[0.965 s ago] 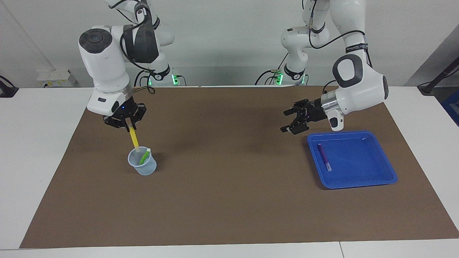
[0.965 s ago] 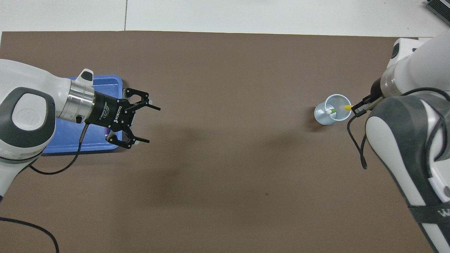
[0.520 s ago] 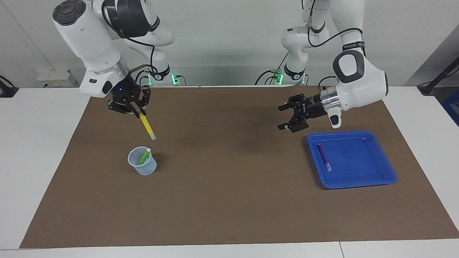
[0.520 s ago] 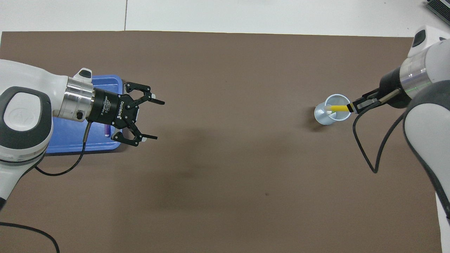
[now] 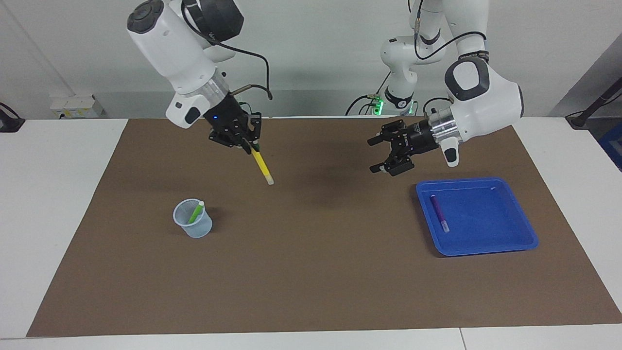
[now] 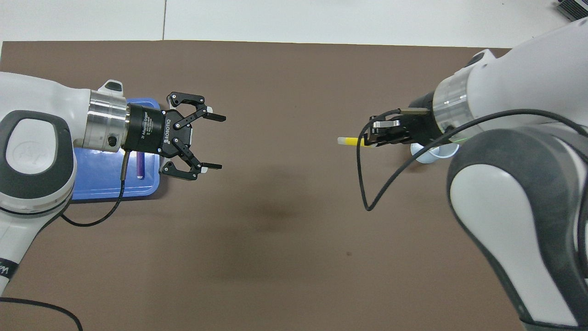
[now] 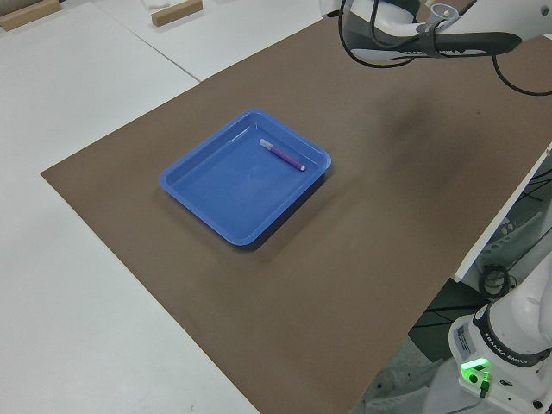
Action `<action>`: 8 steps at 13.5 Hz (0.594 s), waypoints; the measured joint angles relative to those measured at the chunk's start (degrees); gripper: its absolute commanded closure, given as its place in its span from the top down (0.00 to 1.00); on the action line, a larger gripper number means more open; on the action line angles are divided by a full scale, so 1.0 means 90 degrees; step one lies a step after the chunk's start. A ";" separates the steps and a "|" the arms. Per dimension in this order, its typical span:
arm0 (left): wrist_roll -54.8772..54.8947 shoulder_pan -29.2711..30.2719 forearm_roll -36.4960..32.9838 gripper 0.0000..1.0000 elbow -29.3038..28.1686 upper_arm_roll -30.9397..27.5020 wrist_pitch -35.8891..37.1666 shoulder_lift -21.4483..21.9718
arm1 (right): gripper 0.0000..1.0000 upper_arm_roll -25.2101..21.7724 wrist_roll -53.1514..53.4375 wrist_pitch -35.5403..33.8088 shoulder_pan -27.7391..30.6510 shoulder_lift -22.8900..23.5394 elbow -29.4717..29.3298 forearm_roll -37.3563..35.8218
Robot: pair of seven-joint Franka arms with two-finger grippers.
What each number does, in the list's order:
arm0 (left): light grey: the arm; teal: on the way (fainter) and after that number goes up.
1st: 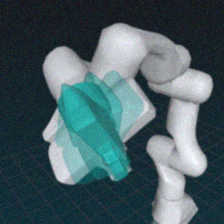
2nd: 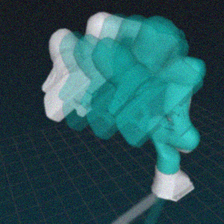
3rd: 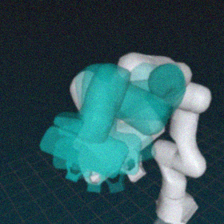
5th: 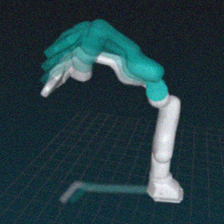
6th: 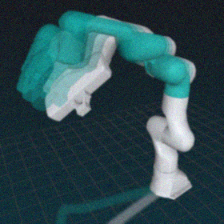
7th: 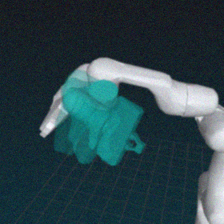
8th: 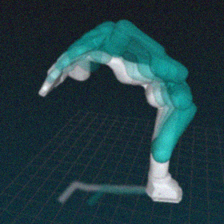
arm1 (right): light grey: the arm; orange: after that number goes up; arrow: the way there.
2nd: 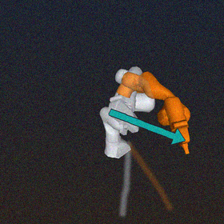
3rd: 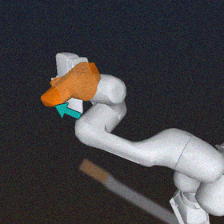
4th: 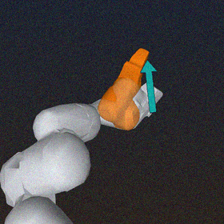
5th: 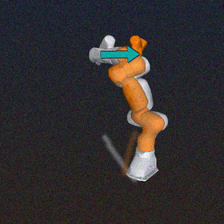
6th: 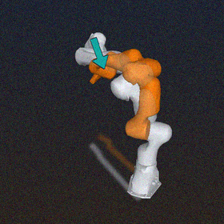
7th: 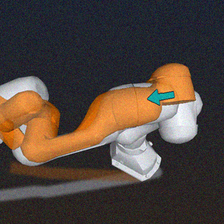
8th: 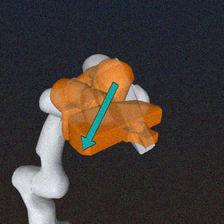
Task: Right arm passes pens to left for tray arrangement
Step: 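Carry the yellow pen toward the left gripper while it approaches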
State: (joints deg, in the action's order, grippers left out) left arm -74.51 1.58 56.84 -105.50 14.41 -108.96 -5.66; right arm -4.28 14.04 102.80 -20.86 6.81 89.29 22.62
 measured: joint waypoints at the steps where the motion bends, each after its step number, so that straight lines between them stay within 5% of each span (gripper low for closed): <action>1: -0.0097 -0.0048 0.0063 0.99 0.0000 0.0057 -0.0234 -0.0011 | 0.09 0.0001 0.0269 0.0108 -0.0105 0.0042 0.0026 0.0130; 8: -0.0217 -0.0367 0.0309 0.99 -0.0008 0.0099 -0.0894 -0.0063 | 0.09 0.0009 0.2291 0.1321 -0.0941 0.0448 0.0091 0.0694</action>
State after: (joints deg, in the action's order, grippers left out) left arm -76.46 -1.73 59.62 -105.56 15.30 -117.01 -6.23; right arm -4.20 34.66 114.69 -29.33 10.84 90.10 28.87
